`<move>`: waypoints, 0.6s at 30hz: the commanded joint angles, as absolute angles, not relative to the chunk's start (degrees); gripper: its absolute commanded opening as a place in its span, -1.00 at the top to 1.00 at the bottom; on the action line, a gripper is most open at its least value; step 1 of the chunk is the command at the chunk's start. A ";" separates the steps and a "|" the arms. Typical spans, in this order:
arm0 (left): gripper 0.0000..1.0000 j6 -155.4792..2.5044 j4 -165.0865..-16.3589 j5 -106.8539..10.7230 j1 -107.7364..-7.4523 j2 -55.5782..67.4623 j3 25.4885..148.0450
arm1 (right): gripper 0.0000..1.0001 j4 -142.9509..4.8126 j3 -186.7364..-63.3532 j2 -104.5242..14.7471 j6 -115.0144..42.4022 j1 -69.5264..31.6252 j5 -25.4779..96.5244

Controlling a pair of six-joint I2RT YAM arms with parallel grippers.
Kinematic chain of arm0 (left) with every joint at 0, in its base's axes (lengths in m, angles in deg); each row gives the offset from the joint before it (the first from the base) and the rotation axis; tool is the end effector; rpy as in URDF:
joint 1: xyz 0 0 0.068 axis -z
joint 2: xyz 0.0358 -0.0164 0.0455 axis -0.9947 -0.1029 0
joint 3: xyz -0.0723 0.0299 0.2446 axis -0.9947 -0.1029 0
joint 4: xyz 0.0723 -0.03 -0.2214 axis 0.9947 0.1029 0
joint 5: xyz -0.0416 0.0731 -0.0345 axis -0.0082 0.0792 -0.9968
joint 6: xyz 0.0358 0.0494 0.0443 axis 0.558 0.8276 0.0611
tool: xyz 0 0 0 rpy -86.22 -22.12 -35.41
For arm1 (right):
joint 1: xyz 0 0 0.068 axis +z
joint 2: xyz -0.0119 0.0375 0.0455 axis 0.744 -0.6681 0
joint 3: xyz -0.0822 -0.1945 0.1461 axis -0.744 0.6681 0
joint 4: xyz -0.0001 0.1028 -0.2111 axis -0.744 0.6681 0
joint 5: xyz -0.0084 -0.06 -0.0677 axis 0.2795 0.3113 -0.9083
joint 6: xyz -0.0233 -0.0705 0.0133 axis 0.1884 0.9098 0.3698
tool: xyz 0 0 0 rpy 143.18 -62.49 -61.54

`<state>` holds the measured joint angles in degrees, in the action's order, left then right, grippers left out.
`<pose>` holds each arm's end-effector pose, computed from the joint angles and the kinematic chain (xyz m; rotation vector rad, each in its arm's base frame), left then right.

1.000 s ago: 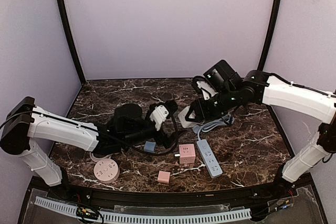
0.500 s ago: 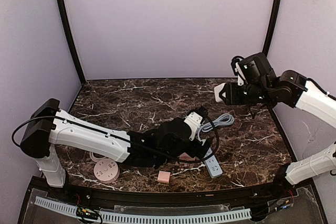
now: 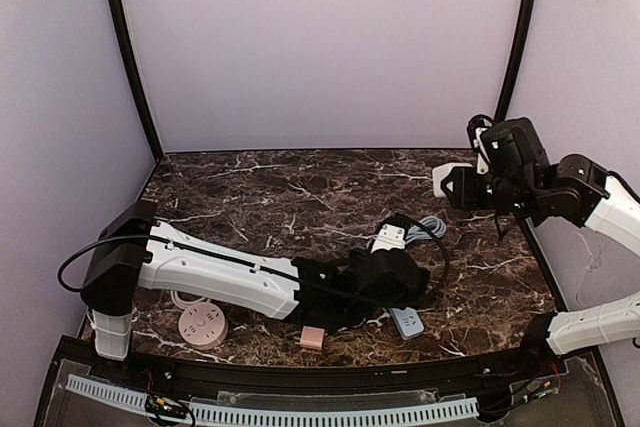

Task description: Insert the plug

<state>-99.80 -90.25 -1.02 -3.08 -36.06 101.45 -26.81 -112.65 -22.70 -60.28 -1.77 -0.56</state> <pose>0.1111 -0.4470 0.2150 0.3948 1.9703 -0.6163 0.1635 0.1273 0.3206 -0.0298 2.1580 0.2193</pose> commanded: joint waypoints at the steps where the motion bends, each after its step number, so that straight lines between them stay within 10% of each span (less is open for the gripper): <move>1: -0.97 -106.47 -85.13 -1.08 -2.36 -38.32 104.30 | 0.41 -30.95 -111.79 -19.85 -60.78 -2.37 -2.76; 18: -0.96 -121.24 -68.58 0.25 -2.27 -51.56 119.75 | 0.38 -33.08 -107.53 -16.23 -60.08 -2.41 -3.06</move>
<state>-117.27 -74.58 -0.73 -2.45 -50.24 117.36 -29.41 -108.37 -17.48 -60.19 -2.01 -1.77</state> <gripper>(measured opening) 0.983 0.562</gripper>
